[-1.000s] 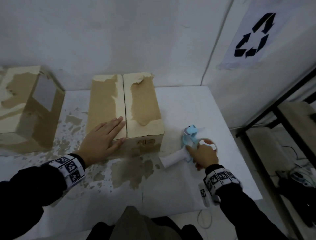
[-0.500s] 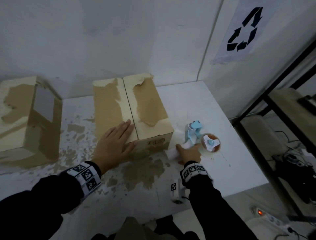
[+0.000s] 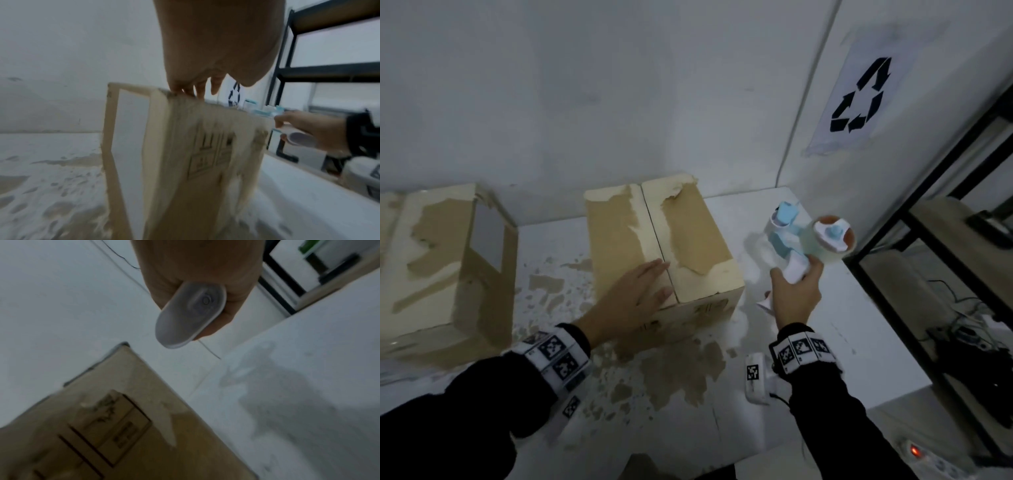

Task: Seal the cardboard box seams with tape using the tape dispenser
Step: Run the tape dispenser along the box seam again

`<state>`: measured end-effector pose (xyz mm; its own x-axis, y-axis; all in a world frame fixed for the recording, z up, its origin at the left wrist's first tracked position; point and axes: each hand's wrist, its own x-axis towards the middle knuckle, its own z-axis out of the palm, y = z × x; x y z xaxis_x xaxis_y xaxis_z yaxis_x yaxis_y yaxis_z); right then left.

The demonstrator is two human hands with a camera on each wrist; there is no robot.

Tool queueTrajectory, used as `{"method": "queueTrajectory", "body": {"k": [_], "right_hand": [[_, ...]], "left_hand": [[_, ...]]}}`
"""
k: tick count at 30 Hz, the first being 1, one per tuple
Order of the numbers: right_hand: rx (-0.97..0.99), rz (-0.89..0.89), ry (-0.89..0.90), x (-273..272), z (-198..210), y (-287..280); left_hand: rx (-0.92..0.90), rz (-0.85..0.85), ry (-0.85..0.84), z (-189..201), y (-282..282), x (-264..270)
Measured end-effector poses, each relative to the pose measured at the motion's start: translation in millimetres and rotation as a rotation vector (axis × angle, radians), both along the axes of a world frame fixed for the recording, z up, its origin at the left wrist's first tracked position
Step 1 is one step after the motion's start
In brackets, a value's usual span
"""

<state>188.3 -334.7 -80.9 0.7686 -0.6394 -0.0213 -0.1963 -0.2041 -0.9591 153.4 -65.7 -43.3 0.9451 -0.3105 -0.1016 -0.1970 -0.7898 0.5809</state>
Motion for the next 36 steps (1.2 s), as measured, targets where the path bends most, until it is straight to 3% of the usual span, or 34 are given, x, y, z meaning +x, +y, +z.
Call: {"method": "queueTrajectory", "body": {"k": [6, 13, 15, 17, 21, 25, 32, 36], "right_hand": [[-0.022, 0.188, -0.258, 17.1, 62.8, 25.2], [-0.049, 0.395, -0.436, 29.3, 104.2, 69.0], [-0.060, 0.441, -0.459, 32.2, 109.3, 75.8], [-0.037, 0.466, -0.492, 34.9, 113.9, 79.8], [0.050, 0.439, -0.512, 39.6, 120.8, 81.3], [-0.004, 0.434, -0.391, 59.7, 124.1, 75.1], [-0.156, 0.627, -0.294, 93.7, 125.5, 68.8], [-0.168, 0.845, -0.275, 112.0, 135.2, 68.0]], "left_hand": [[-0.218, 0.045, -0.012, 71.2, 0.2, 50.6], [-1.019, 0.239, 0.552, 121.3, -24.9, 92.2], [-1.192, 0.220, 0.611, 125.7, -26.5, 94.6], [-1.288, 0.234, 0.556, 125.3, -26.1, 95.1], [-1.353, 0.341, 0.436, 117.1, -17.6, 96.6], [-1.315, 0.467, 0.458, 114.4, -0.4, 99.1], [-1.313, 0.690, 0.522, 102.8, 14.7, 105.4], [-1.291, 0.759, 0.472, 100.7, 17.4, 110.6]]}}
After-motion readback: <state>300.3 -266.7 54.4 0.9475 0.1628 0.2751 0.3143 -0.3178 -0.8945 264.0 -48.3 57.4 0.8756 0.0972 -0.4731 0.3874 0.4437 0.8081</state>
